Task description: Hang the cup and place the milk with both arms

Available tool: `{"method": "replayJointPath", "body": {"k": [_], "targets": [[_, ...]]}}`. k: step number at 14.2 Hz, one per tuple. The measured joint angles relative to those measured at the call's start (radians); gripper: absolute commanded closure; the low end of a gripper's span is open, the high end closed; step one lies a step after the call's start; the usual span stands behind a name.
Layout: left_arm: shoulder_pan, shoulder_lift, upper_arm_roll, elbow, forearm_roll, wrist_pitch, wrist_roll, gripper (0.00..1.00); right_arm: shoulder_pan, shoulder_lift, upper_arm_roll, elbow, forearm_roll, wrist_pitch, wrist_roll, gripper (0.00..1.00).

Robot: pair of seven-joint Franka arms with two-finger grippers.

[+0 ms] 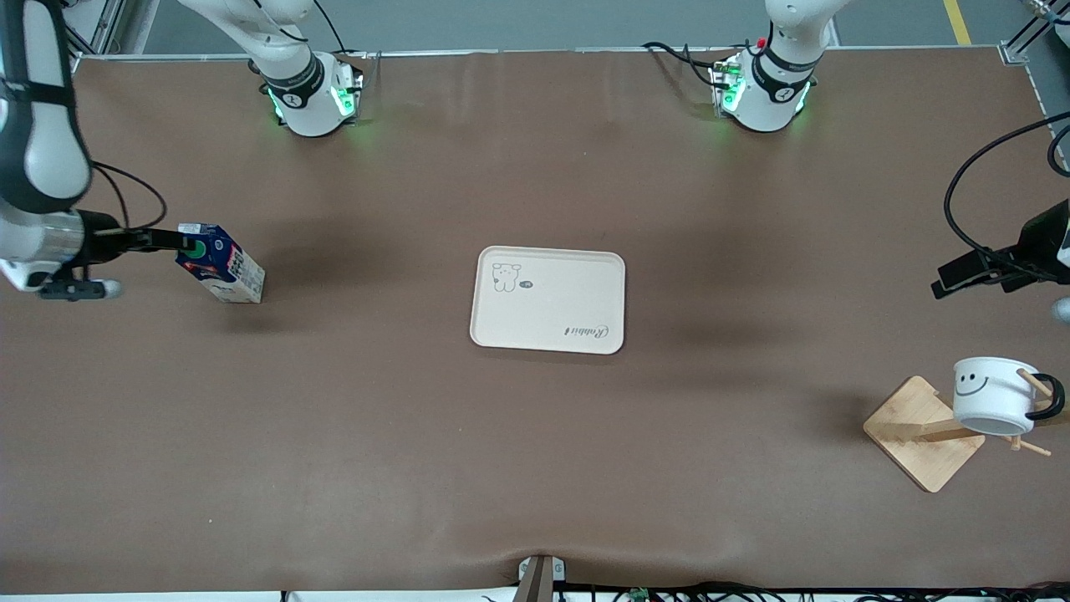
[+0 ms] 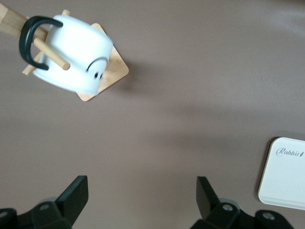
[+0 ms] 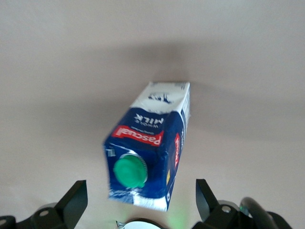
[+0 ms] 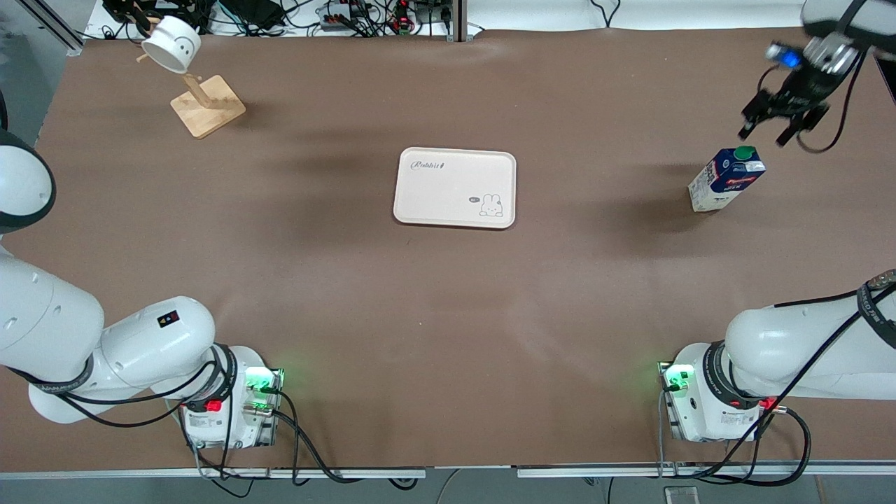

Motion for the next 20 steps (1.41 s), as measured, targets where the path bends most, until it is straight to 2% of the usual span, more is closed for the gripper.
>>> {"method": "replayJointPath", "body": {"k": [3, 6, 7, 9, 13, 16, 20], "targets": [[0.0, -0.009, -0.038, 0.028, 0.02, -0.059, -0.007, 0.0, 0.001, 0.005, 0.006, 0.168, 0.0, -0.038, 0.0, 0.0], [-0.027, -0.025, -0.069, 0.05, 0.067, -0.081, -0.018, 0.0, 0.011, 0.056, 0.014, 0.404, -0.011, -0.141, 0.0, 0.0], [-0.068, -0.037, -0.044, 0.054, 0.069, -0.092, -0.018, 0.0, 0.016, 0.083, 0.015, 0.478, -0.025, -0.153, 0.0, 0.0], [-0.195, -0.075, 0.062, 0.045, 0.069, -0.136, -0.018, 0.0, 0.023, 0.146, 0.015, 0.589, -0.042, -0.143, 0.0, 0.0], [-0.366, -0.15, 0.255, -0.021, 0.034, -0.151, -0.018, 0.0, 0.05, 0.169, 0.021, 0.67, -0.05, -0.214, -0.006, 0.0], [-0.423, -0.203, 0.332, -0.079, 0.011, -0.151, -0.015, 0.0, 0.148, 0.147, 0.023, 0.679, -0.142, -0.242, 0.0, 0.0], [-0.475, -0.257, 0.376, -0.135, 0.008, -0.151, -0.015, 0.0, 0.19, 0.146, 0.023, 0.763, -0.159, -0.257, 0.01, 0.0]]}}
